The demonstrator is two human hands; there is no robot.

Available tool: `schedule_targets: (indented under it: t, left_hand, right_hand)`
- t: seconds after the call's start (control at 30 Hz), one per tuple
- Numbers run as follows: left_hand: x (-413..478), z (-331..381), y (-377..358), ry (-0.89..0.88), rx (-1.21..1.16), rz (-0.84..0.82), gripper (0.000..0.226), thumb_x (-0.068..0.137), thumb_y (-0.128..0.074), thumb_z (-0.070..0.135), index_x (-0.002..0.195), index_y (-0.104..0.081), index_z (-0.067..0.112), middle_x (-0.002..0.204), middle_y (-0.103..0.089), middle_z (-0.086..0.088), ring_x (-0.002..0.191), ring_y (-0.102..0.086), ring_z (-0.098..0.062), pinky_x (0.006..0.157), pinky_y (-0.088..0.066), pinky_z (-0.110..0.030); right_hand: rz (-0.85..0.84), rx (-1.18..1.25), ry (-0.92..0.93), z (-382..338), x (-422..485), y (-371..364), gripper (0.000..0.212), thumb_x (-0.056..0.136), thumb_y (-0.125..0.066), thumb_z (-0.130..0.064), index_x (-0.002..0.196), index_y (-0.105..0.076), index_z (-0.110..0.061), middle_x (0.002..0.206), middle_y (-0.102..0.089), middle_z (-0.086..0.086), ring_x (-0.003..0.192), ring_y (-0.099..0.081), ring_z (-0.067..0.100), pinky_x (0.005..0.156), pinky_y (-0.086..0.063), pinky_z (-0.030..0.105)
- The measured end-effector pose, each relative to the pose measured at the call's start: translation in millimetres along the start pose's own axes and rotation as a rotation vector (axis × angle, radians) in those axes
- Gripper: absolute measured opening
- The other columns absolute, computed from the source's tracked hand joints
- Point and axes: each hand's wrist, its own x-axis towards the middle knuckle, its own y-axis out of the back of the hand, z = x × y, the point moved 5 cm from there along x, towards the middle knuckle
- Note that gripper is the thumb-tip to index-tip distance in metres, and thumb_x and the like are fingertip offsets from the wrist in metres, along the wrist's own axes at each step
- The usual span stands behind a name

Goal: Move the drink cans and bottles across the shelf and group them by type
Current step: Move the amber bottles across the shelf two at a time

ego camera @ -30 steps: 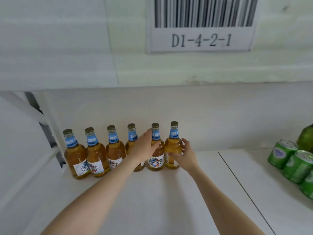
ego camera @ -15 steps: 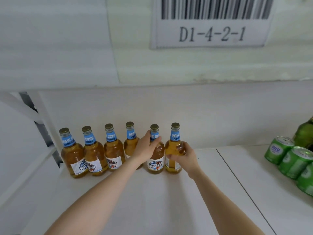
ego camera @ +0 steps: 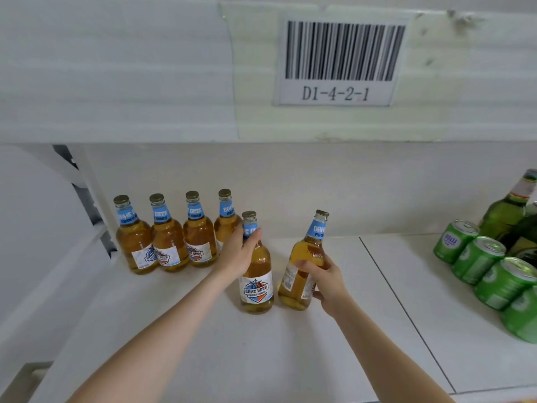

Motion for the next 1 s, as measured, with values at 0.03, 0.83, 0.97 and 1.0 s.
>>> schedule_targets:
  t: [0.03, 0.83, 0.97, 1.0]
  left_hand:
    - [-4, -2, 1, 0.005, -0.016, 0.003, 0.032, 0.099, -0.044, 0.047, 0.127, -0.045, 0.031, 0.101, -0.053, 0.027, 0.097, -0.053, 0.006, 0.086, -0.035, -0.021]
    - [-71, 22, -3, 0.114, -0.163, 0.017, 0.026, 0.098, -0.049, 0.047, 0.118, -0.05, 0.031, 0.101, -0.056, 0.02, 0.094, -0.052, 0.0, 0.087, -0.037, -0.028]
    - [-89, 42, -18, 0.085, -0.145, 0.019, 0.023, 0.098, -0.048, 0.046, 0.116, -0.047, 0.032, 0.098, -0.054, 0.023, 0.091, -0.051, 0.004, 0.086, -0.037, -0.026]
    - [-95, 47, -23, 0.076, -0.143, 0.021, 0.023, 0.098, -0.048, 0.045, 0.116, -0.048, 0.031, 0.098, -0.055, 0.023, 0.091, -0.052, 0.003, 0.084, -0.038, -0.024]
  right_hand:
    - [-0.001, 0.013, -0.011, 2, -4, 1, 0.045, 0.072, -0.082, -0.016, 0.109, -0.062, -0.03, 0.102, -0.072, 0.0, 0.09, -0.07, 0.021, 0.063, -0.055, 0.034]
    - [0.018, 0.124, -0.099, 12, -78, 59, 0.04, 0.078, -0.077, -0.022, 0.116, -0.063, -0.021, 0.11, -0.071, 0.011, 0.103, -0.066, 0.032, 0.094, -0.051, 0.056]
    - [0.01, 0.109, -0.092, 9, -96, 81, 0.042, 0.077, -0.078, -0.023, 0.116, -0.063, -0.022, 0.111, -0.07, 0.011, 0.104, -0.066, 0.032, 0.094, -0.051, 0.056]
    - [0.007, 0.103, -0.091, 9, -101, 88, 0.042, 0.077, -0.078, -0.023, 0.117, -0.062, -0.022, 0.112, -0.07, 0.01, 0.104, -0.066, 0.032, 0.094, -0.051, 0.056]
